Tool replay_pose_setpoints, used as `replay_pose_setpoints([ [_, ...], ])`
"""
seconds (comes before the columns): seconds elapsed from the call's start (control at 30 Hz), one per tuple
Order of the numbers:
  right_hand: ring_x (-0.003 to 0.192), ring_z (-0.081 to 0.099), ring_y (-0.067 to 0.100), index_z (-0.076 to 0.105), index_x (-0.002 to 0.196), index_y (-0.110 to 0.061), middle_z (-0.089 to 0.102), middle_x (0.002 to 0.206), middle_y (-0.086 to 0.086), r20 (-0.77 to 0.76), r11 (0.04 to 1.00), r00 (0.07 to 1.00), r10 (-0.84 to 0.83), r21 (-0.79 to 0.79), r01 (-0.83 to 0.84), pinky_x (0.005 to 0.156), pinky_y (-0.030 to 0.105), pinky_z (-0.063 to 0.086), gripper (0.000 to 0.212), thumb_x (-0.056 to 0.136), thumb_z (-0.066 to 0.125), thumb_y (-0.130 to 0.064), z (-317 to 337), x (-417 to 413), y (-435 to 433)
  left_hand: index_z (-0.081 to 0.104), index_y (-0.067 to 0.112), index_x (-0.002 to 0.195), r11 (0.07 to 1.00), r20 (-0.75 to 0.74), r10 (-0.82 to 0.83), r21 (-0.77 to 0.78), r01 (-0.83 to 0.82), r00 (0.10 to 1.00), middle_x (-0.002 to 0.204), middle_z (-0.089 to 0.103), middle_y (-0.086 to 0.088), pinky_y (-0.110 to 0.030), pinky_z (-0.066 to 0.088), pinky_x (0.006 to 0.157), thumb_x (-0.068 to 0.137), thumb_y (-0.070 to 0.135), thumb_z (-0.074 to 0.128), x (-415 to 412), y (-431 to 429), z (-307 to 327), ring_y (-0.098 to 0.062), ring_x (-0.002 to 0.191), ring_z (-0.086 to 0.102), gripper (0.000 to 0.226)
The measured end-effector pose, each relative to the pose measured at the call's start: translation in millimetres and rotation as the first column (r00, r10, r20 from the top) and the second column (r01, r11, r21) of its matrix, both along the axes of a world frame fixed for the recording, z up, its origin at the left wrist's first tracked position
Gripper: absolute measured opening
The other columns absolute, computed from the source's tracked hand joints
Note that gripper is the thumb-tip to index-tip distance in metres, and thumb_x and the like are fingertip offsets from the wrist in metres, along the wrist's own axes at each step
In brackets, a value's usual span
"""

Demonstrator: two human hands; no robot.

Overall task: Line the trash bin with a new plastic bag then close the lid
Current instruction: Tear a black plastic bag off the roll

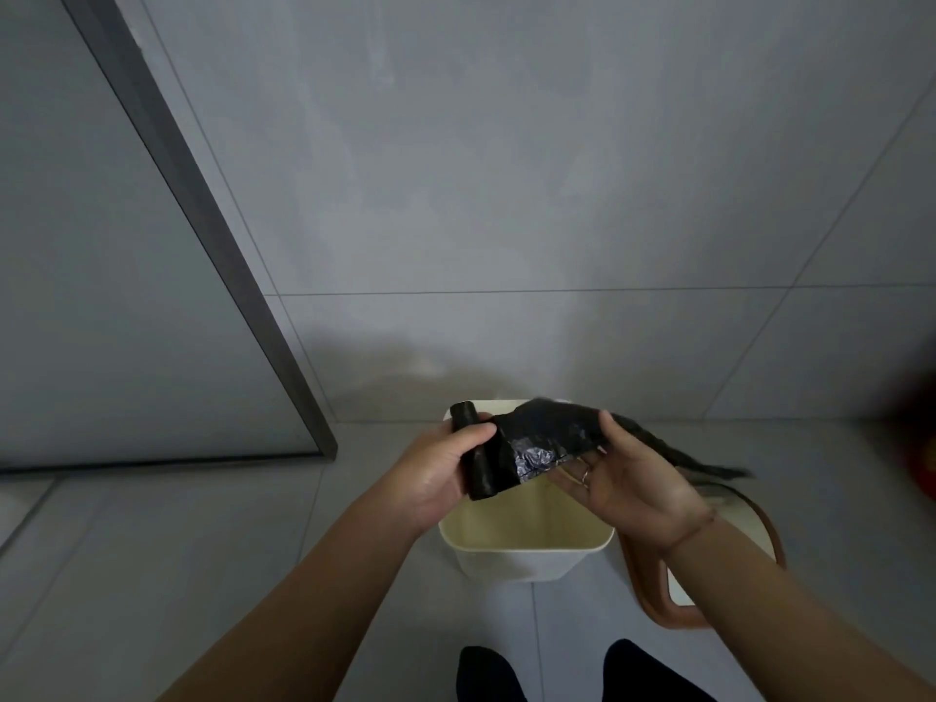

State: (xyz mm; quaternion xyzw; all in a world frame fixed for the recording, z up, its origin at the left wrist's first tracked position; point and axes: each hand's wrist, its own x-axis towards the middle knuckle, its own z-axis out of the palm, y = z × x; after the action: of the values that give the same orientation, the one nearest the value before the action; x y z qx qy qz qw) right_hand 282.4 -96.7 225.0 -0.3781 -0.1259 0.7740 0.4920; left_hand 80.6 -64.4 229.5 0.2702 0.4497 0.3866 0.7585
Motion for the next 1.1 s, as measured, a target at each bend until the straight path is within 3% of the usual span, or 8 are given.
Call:
replay_pose_setpoints([
  [0.17, 0.073, 0.074, 0.018, 0.062, 0.101, -0.007, 0.077, 0.084, 0.008, -0.079, 0.98, 0.977, -0.199, 0.011, 0.201, 0.069, 0.035, 0.059, 0.033, 0.098, 0.037, -0.029, 7.3, 2.5, 13.9, 0.059, 0.011, 0.088, 0.998, -0.026, 0.008, 0.061, -0.006, 1.0, 0.089, 0.066, -0.01, -0.037, 0.054, 0.072, 0.087, -0.006, 0.051, -3.0, -2.8, 6.3, -0.024, 0.082, 0.065, 0.019],
  [0.4, 0.09, 0.068, 0.021, 0.06, 0.105, -0.008, 0.072, 0.099, 0.009, -0.079, 0.962, 0.962, -0.26, 0.062, 0.265, 0.082, 0.04, 0.053, 0.032, 0.098, 0.036, -0.029, 16.3, 13.1, 16.0, 0.053, 0.014, 0.08, 0.998, -0.055, 0.045, 0.054, -0.042, 0.997, 0.085, 0.062, -0.009, -0.037, 0.05, 0.076, 0.083, -0.006, 0.059, 1.4, -0.3, 9.4, -0.024, 0.08, 0.063, 0.021],
  [0.57, 0.092, 0.067, 0.021, 0.062, 0.11, -0.011, 0.072, 0.101, 0.008, -0.039, 0.988, 0.991, -0.128, 0.086, 0.131, 0.087, 0.04, 0.051, 0.028, 0.096, 0.04, -0.02, 16.3, 7.5, 5.8, 0.066, 0.015, 0.097, 0.993, -0.107, -0.059, 0.091, 0.069, 0.993, 0.088, 0.073, -0.005, -0.028, 0.057, 0.066, 0.067, 0.017, 0.076, -0.7, 0.0, 14.6, -0.017, 0.076, 0.072, 0.031],
  [0.7, 0.084, 0.067, 0.019, 0.061, 0.104, -0.01, 0.07, 0.093, 0.008, -0.039, 0.986, 0.988, -0.15, 0.07, 0.153, 0.082, 0.038, 0.054, 0.021, 0.095, 0.042, -0.015, 18.3, 9.0, 4.5, 0.069, 0.007, 0.108, 0.97, -0.177, -0.165, 0.148, 0.192, 0.97, 0.104, 0.071, -0.017, -0.038, 0.056, 0.084, 0.051, 0.021, 0.082, -8.0, 1.2, 19.7, -0.03, 0.093, 0.069, 0.061],
  [0.83, 0.077, 0.071, 0.018, 0.062, 0.099, -0.011, 0.073, 0.085, 0.007, -0.026, 0.988, 0.991, -0.131, 0.082, 0.133, 0.079, 0.039, 0.056, 0.019, 0.094, 0.044, -0.015, 15.5, 8.1, 4.0, 0.077, 0.021, 0.077, 0.969, -0.274, -0.126, 0.173, 0.178, 0.953, 0.079, 0.076, -0.007, -0.03, 0.056, 0.063, 0.064, 0.018, 0.082, -8.2, 2.2, 16.6, -0.022, 0.073, 0.073, 0.014],
  [0.9, 0.077, 0.072, 0.018, 0.063, 0.099, -0.011, 0.075, 0.083, 0.007, -0.011, 0.991, 0.993, -0.117, 0.069, 0.117, 0.076, 0.038, 0.057, 0.02, 0.094, 0.044, -0.016, 14.1, 6.4, 3.0, 0.075, 0.026, 0.063, 0.968, -0.308, -0.045, 0.221, 0.118, 0.95, 0.065, 0.073, 0.002, -0.029, 0.052, 0.063, 0.075, 0.019, 0.075, -6.5, 2.6, 15.7, -0.017, 0.064, 0.07, 0.013],
  [1.0, 0.088, 0.069, 0.022, 0.062, 0.104, -0.01, 0.074, 0.089, 0.01, 0.071, 0.999, 0.997, -0.037, -0.027, 0.039, 0.08, 0.037, 0.056, 0.022, 0.095, 0.044, -0.02, 11.5, 7.2, -0.3, 0.07, 0.022, 0.067, 0.959, -0.333, 0.043, 0.277, 0.054, 0.942, 0.06, 0.07, 0.005, -0.027, 0.05, 0.061, 0.081, 0.021, 0.07, -3.6, 3.4, 17.4, -0.014, 0.063, 0.067, 0.015],
  [1.1, 0.08, 0.069, 0.024, 0.07, 0.089, -0.004, 0.072, 0.086, 0.015, 0.295, 0.949, 0.911, 0.289, -0.213, -0.233, 0.067, 0.034, 0.058, 0.039, 0.093, 0.046, -0.034, 18.0, 13.5, -9.2, 0.072, 0.021, 0.079, 0.955, -0.334, 0.06, 0.295, 0.043, 0.941, 0.063, 0.073, 0.003, -0.023, 0.05, 0.048, 0.086, 0.015, 0.064, -2.4, 3.4, 20.4, -0.012, 0.058, 0.069, 0.012],
])
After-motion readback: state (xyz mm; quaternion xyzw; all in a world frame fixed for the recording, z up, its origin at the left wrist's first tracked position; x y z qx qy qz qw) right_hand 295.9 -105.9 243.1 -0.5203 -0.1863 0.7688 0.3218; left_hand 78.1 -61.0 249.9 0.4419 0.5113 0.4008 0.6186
